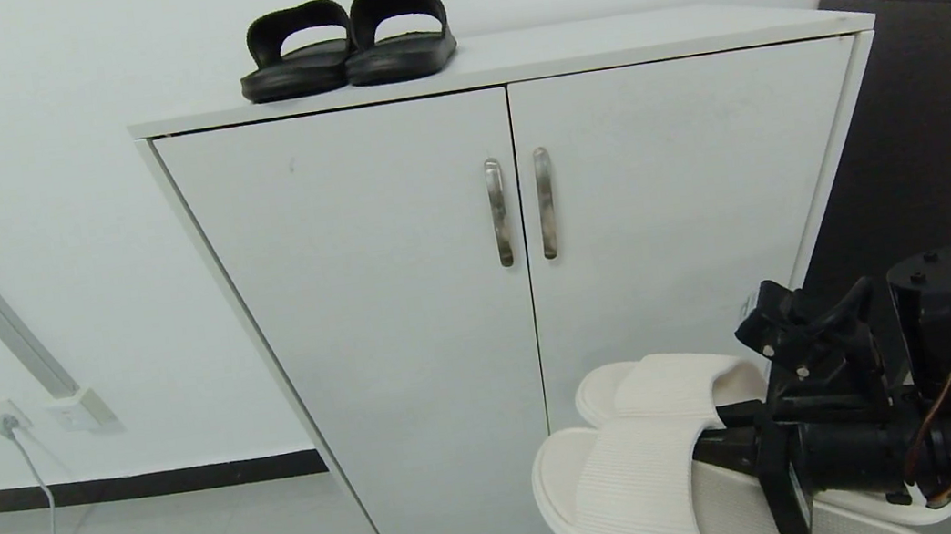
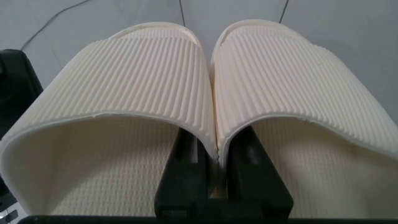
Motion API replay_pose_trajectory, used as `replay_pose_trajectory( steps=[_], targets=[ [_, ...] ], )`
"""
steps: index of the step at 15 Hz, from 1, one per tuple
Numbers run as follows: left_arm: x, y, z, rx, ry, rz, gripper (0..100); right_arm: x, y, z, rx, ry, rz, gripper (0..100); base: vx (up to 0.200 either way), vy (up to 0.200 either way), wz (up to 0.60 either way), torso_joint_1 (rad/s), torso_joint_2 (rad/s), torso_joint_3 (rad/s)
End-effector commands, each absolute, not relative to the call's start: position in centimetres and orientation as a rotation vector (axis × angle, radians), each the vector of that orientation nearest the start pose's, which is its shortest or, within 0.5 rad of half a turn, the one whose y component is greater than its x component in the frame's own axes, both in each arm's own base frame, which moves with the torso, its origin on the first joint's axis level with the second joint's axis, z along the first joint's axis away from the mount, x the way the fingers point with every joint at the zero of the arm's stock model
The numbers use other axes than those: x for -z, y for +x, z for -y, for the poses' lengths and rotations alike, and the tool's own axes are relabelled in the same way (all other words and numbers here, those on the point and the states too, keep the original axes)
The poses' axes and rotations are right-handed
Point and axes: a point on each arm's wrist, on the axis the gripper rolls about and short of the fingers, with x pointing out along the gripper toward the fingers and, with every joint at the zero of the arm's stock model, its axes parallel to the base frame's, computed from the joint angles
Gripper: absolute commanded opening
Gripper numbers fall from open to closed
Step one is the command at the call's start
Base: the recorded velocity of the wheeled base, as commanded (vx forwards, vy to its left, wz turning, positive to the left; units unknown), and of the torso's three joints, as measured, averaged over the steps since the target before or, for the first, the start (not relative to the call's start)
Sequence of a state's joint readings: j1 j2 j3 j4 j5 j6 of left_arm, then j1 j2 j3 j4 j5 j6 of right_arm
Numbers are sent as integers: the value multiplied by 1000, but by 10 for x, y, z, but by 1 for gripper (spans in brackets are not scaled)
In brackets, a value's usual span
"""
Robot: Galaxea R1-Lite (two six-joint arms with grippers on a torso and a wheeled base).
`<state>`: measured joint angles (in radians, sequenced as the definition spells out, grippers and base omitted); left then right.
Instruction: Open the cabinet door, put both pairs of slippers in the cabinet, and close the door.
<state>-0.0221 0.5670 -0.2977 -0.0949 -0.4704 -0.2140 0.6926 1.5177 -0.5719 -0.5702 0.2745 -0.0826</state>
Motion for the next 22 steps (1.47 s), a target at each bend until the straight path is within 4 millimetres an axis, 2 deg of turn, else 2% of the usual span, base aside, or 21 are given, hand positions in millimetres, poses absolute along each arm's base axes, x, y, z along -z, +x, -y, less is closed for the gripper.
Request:
replay_pose_trajectory(
  steps=[1, 3, 7, 8, 9, 12, 15, 18, 22],
  targets=[
    [-177, 53, 15, 576, -255, -258, 100, -164, 183, -160, -972, -156, -341, 0, 0, 0, 0, 0, 0, 0],
    [-185, 68, 20, 650, -261, -272, 100, -165, 183, -161, -977, -154, -328, 0, 0, 0, 0, 0, 0, 0],
    [-193, 119, 40, 753, -265, -323, 100, -163, 181, -161, -983, -152, -309, 0, 0, 0, 0, 0, 0, 0],
    [-194, 127, 45, 771, -276, -335, 100, -163, 181, -161, -982, -152, -309, 0, 0, 0, 0, 0, 0, 0],
    [-203, 141, 54, 806, -306, -332, 100, -163, 181, -161, -983, -151, -308, 0, 0, 0, 0, 0, 0, 0],
    [-229, 166, 77, 892, -374, -300, 100, -161, 182, -162, -981, -148, -319, 0, 0, 0, 0, 0, 0, 0],
    [-237, 175, 103, 1013, -416, -246, 100, -158, 183, -162, -979, -151, -328, 0, 0, 0, 0, 0, 0, 0],
    [-233, 201, 130, 1076, -406, -203, 100, -156, 183, -162, -979, -150, -339, 0, 0, 0, 0, 0, 0, 0],
    [-242, 205, 160, 1186, -420, -181, 100, -151, 181, -160, -983, -157, -358, 0, 0, 0, 0, 0, 0, 0]
  ],
)
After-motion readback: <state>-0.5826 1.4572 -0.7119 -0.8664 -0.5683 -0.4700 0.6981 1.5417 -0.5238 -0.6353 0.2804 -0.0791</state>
